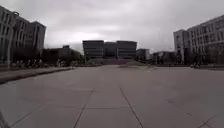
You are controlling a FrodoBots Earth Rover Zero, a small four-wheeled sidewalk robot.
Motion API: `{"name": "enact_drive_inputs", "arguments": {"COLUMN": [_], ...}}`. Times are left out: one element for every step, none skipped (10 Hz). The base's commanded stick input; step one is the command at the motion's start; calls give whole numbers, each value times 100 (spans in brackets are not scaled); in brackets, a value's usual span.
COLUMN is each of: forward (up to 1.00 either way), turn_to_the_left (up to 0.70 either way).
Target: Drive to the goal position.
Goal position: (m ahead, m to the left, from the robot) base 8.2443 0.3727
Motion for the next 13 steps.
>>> {"name": "enact_drive_inputs", "arguments": {"forward": [70, 70, 70, 70, 70, 70, 70, 70, 70, 70, 70, 70, 70], "turn_to_the_left": [0, 0, 0, 0, 0, 0, 0, 0, 0, 0, 0, 0, 0]}}
